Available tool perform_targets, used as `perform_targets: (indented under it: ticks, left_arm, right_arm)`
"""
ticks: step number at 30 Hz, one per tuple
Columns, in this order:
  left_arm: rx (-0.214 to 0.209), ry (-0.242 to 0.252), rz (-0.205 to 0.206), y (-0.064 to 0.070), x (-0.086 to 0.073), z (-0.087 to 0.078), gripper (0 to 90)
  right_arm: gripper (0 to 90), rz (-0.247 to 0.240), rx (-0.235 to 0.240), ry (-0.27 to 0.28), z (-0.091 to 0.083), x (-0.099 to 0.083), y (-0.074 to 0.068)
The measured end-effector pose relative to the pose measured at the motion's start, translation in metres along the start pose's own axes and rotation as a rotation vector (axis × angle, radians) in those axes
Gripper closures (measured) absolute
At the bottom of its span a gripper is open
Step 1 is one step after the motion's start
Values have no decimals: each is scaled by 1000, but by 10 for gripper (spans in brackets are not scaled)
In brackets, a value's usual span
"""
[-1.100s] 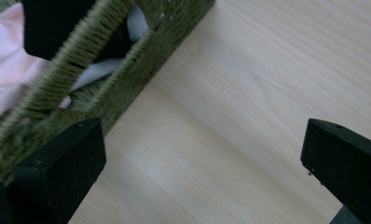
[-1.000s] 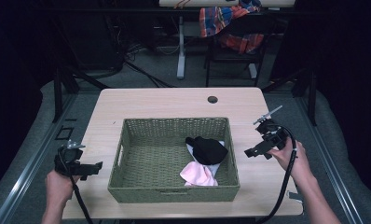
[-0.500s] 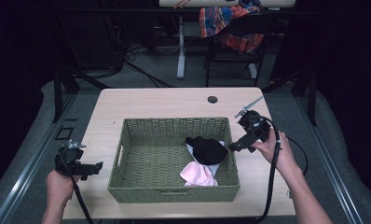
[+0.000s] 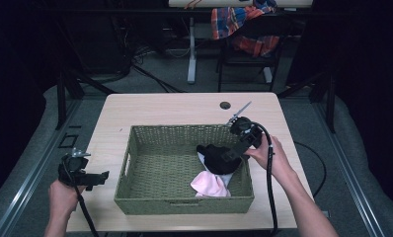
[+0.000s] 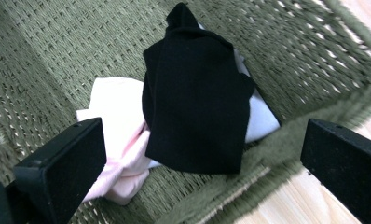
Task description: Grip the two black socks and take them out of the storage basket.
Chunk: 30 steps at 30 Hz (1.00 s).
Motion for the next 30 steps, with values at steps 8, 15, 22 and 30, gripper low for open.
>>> perform_targets:
  ticks: [8, 15, 22, 30]
  left_arm:
    - [-4, 2, -6, 0, 0, 0, 2]
    - [-6, -2, 1, 2, 0, 2, 2]
    - [-4, -8, 3, 3, 0, 1, 2]
    - [1, -7, 7, 3, 0, 0, 2]
  right_arm:
    - [2, -14, -6, -54, 22, 0, -3]
    - [146, -26, -22, -91, 41, -4, -5]
    - [419, -34, -55, -129, 51, -6, -7]
    - [785, -29, -33, -148, 53, -8, -11]
Point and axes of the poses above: each handheld gripper's, and its own axes: z roughly forward along the jaws, x roughly out of its top, y roughly to its right, the point moved 7 cm from there along z, roughly forward along the jaws, and after that the axes turned 3 degrees about -x, right-handed, at the moved point
